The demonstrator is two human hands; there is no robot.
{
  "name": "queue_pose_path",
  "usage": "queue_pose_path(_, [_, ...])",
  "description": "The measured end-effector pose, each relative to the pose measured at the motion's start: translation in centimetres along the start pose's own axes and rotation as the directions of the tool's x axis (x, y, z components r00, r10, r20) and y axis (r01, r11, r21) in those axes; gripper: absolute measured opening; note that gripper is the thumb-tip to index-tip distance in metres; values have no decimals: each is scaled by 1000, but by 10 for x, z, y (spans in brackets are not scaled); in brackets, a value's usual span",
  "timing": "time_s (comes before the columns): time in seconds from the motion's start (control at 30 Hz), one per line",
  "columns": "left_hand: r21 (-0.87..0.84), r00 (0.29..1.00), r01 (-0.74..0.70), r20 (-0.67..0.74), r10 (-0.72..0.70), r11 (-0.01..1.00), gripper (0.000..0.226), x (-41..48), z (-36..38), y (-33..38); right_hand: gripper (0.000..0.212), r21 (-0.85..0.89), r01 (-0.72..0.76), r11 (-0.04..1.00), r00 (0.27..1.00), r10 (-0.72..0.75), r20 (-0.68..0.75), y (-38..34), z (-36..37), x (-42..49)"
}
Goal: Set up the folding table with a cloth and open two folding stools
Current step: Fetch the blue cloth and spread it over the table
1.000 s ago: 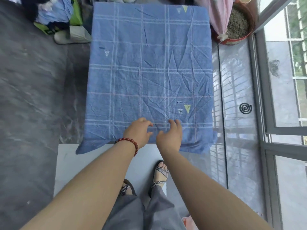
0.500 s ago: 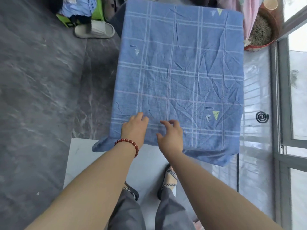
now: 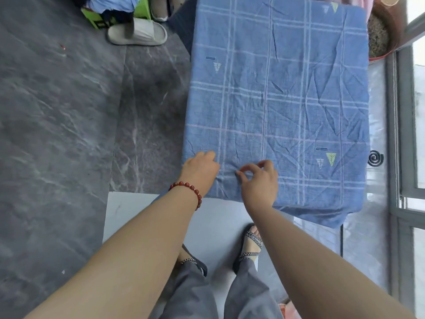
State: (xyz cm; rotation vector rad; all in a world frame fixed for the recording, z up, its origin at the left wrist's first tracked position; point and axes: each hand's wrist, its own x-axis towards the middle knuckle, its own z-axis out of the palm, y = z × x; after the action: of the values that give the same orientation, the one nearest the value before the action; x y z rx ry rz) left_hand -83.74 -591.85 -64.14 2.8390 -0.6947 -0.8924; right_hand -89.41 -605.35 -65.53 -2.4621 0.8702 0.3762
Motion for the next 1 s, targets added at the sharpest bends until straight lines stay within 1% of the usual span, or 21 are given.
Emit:
queue_pose_path(0.07, [87,997,-73,-8,74,993,26,1,0,0,17,-13,-13,1000,1000,13,5,-2,1,-1])
queue_pose_path(0.13, [150,993,-108,-23,113,983,27,0,2,-1,18,-10,-29,1000,999,29,18,-4,3,-2])
queue_pose_path(0.3, [137,994,-106,-9,108,985,21,-12,3,-14,17,5,-19,1000,999,19,51,-11,9,-10])
queue_pose_path(0.5, [150,996,-88,17,86,985,23,-22,5,-17,15,35,-31,999,999,30,22,-12,17,-21])
queue_pose_path(0.57, [151,990,-75,-108,92,986,22,-23,7,-17,14,56,-21,998,1000,21,8,-11,17,-22])
queue_pose_path(0.6, [137,985,-60,-149,81,989,31,-23,9,-18,14,58,-9,998,1000,9,-3,-10,16,-22])
queue_pose_path(0.63, [114,986,-54,-149,71,992,45,-23,12,-20,17,54,8,999,1000,-7,-16,-9,14,-22])
queue_pose_path(0.67, [86,994,-60,-88,68,994,56,-23,18,-21,23,42,26,999,999,-25,-22,-8,13,-21])
queue_pose_path(0.73, [91,998,-41,53,36,995,64,-24,26,-24,40,2,61,998,998,-61,3,-4,12,-21])
queue_pose_path(0.8, [110,997,-35,66,28,993,65,-28,24,-26,55,-36,88,995,994,-86,61,0,13,-22])
queue_pose_path(0.83, [103,998,-36,63,29,994,65,-29,26,-28,59,-49,97,994,992,-92,90,1,15,-23])
queue_pose_path(0.9, [79,996,-23,90,15,997,66,-31,28,-29,63,-56,103,993,987,-95,128,2,16,-26])
queue_pose_path(1.0, [95,989,-5,146,-9,995,64,-33,23,-28,64,-39,107,993,982,-100,163,3,16,-30])
